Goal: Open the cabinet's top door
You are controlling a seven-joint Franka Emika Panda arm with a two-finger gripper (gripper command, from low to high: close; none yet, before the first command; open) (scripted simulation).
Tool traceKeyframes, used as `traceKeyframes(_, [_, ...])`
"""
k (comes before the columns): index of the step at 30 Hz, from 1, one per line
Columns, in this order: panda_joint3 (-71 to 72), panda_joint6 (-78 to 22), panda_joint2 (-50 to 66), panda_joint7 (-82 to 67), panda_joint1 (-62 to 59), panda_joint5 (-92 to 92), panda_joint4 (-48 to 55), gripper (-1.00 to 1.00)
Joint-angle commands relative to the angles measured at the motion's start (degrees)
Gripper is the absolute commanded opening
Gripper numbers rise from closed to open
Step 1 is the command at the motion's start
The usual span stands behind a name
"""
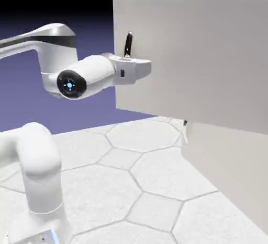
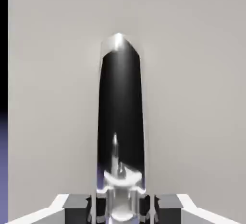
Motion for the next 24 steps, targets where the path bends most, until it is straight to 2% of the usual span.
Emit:
traceKeyframes(1, [-2.1,-2.3,-0.5,0.6,-0.8,-2.3,0.2,-1.0])
traceKeyframes(12, [-24.9,-27.0,1.0,2.7,-2.4,-23.2,10.7,-1.0])
traceKeyframes(24, [-43.8,-51.5,6.0,4.3,13.3,-36.7,35.2,-1.0])
